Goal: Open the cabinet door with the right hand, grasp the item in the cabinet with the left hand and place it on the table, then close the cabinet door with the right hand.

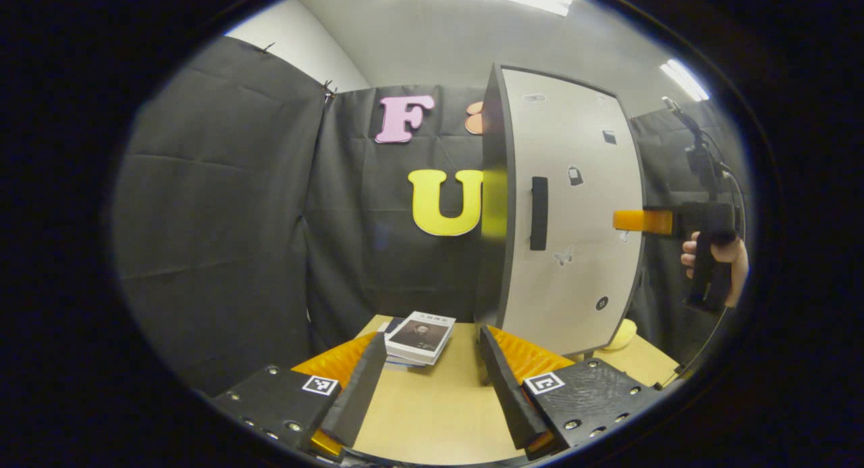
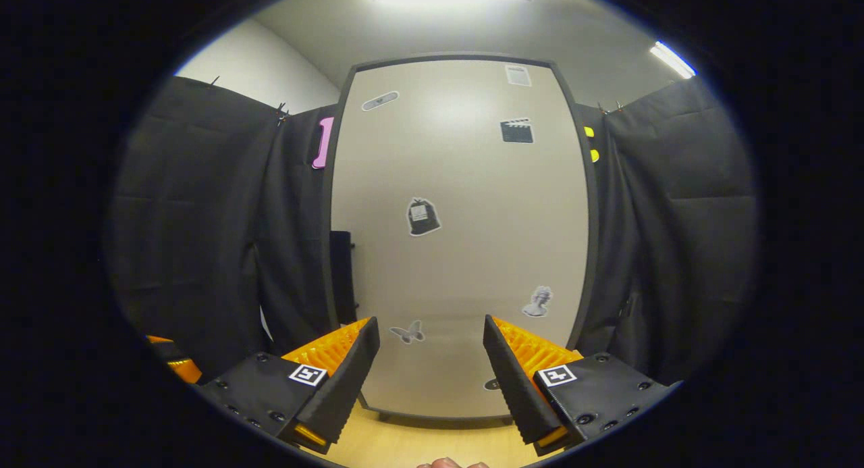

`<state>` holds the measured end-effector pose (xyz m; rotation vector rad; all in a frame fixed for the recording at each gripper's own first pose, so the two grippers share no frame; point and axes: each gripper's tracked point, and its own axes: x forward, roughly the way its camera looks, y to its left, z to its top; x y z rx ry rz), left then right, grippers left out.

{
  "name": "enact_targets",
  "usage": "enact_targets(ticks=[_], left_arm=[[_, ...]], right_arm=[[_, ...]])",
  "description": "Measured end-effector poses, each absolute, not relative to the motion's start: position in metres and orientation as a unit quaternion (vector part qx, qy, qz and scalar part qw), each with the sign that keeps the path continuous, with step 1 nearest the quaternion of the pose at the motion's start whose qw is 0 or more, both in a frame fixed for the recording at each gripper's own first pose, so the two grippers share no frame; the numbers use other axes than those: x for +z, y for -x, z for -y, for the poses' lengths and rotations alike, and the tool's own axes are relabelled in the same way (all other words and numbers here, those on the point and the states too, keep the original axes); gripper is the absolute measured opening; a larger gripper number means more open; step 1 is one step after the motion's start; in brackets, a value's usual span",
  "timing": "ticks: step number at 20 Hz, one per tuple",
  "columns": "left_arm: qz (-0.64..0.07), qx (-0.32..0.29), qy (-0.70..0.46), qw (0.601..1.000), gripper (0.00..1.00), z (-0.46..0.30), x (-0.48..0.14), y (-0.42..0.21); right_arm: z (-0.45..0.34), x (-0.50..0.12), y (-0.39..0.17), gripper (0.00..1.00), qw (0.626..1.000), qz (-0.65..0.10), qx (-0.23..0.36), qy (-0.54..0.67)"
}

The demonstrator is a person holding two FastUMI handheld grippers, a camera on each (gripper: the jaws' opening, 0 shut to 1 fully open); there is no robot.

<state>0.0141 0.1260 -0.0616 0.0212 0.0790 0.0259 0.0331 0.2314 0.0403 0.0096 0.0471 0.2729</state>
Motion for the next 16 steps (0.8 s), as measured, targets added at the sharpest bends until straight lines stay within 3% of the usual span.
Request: enact_targets(ticks=[7, 16], left_arm=[[-0.045, 0.046, 0.013, 0.998, 0.84, -0.185, -0.079, -0.003], [-0.067, 0.1, 0.017, 0.993, 0.84, -0.252, -0.104, 0.007]], right_arm=[[-0.306, 0.071, -0.051, 0.97, 0.986, 0.007, 0.167, -0.004], [-0.344, 0.062, -0.107, 0.97, 0.991, -0.005, 0.134, 0.003]])
